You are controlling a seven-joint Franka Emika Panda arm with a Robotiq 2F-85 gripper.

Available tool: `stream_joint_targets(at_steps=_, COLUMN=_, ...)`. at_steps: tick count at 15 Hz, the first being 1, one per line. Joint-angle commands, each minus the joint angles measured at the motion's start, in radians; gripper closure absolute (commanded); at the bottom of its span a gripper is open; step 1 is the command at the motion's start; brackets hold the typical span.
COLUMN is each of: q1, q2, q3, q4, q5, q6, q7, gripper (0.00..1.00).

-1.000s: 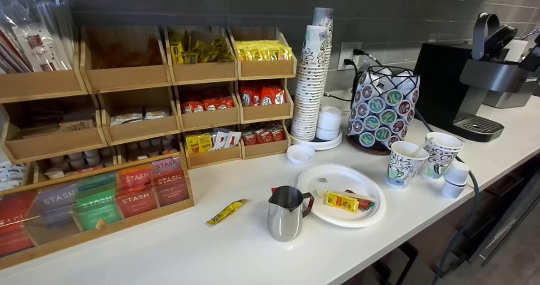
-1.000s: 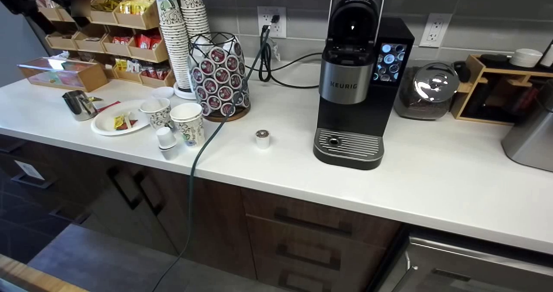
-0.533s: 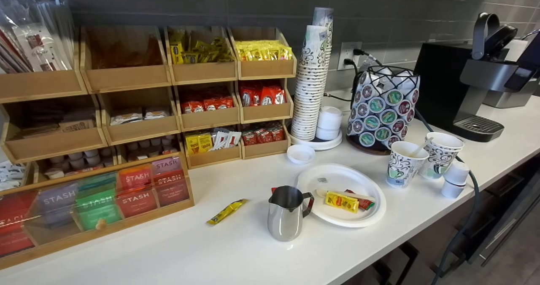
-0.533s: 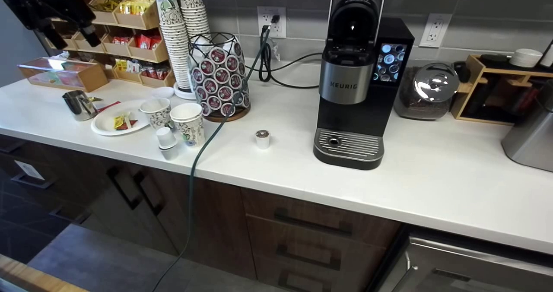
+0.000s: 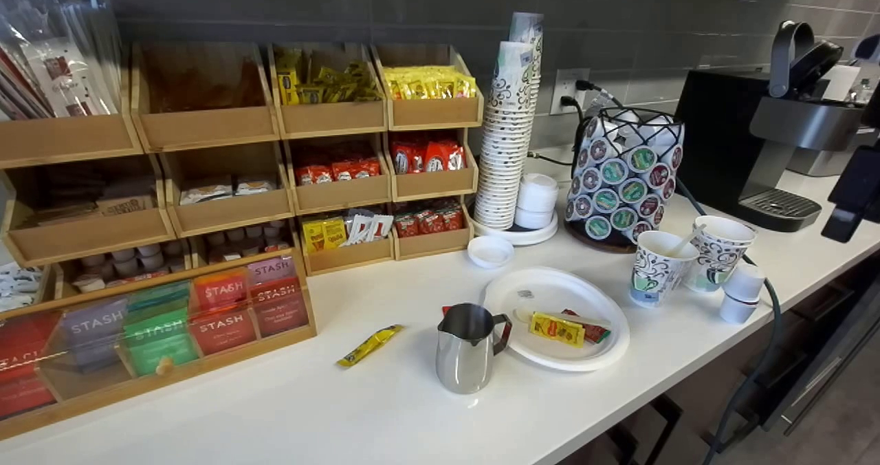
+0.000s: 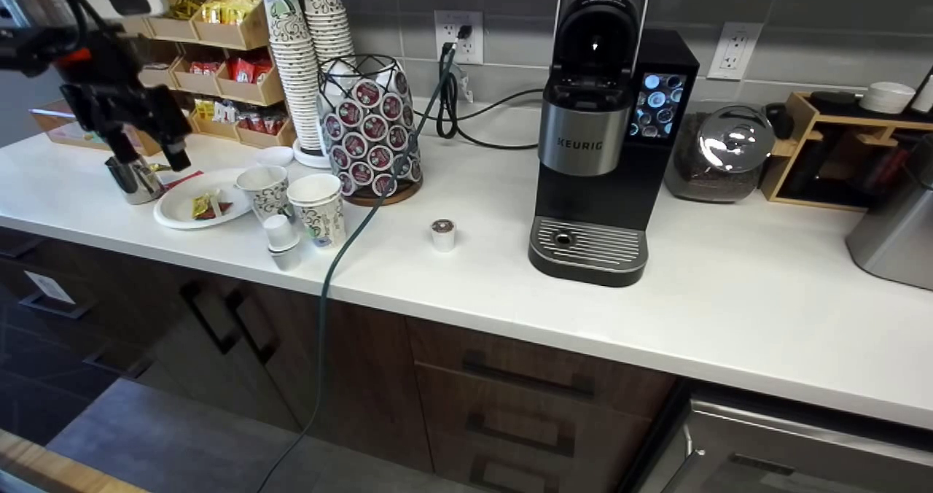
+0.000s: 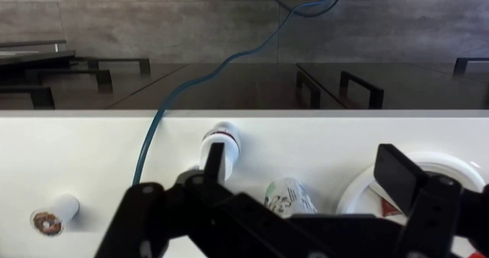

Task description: Put the two cream packs on the plate

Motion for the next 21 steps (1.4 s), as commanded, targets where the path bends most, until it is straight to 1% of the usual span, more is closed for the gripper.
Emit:
stream_joint_targets(at_steps=1, q1=-0.008, q2=0.013, q3=-0.005, q4=-0.016, q5=0.010, q6=0.008, q7=-0.002, gripper=0.00)
stream_joint_targets(at_steps=4, q1=-0.012, q2=0.030, q3=-0.014, q4=-0.028, q5=0.017, q6=0.020, q7=-0.003, gripper=0.00)
stream_joint_targets(at_steps=5, q1=-0.016, q2=0.073, q3=-0.030, q4=-0.013, q5=0.036, q6=0.034, q7=-0.004, gripper=0.00)
stream_joint_targets(at_steps=7, q1=-0.049, q2=0.137, q3=-0.048, q4=-0.015, q5=0.020, q6=0.105, q7=0.014, gripper=0.00)
stream_joint_targets(at_steps=9, q1=-0.070, q2=0.218, q3=-0.078, q4=0.001, q5=0.035, q6=0.162, q7=-0.005, gripper=0.00)
stream_joint_targets(at_steps=11, q1=-0.073, q2=0.287, q3=-0.108, q4=0.017, q5=0.078, q6=0.223, q7=-0.033, gripper=0.00)
stream_joint_targets(at_steps=13, q1=-0.062, q2=0.342, q3=-0.126, q4=0.035, q5=0.154, q6=0.268, q7=-0.071, gripper=0.00)
stream_joint_targets(at_steps=15, q1=-0.061, q2=0.397, q3=-0.115, q4=0.063, q5=0.203, q6=0.287, q7=-0.069, gripper=0.00)
stream_joint_targets(at_steps=16, q1=-0.066, q2=0.419, q3=-0.107, q4=0.084, q5=0.199, q6=0.259, q7=-0.060, gripper=0.00)
stream_joint_targets(at_steps=17, q1=-0.079, q2=0.356, q3=-0.104, q4=0.037, q5=0.162, q6=0.273, q7=-0.051, gripper=0.00)
stream_joint_targets(at_steps=21, q1=-0.073, q2=0.429, q3=-0.092, q4=0.086, q5=0.173, q6=0.282, q7=-0.046, gripper=0.00)
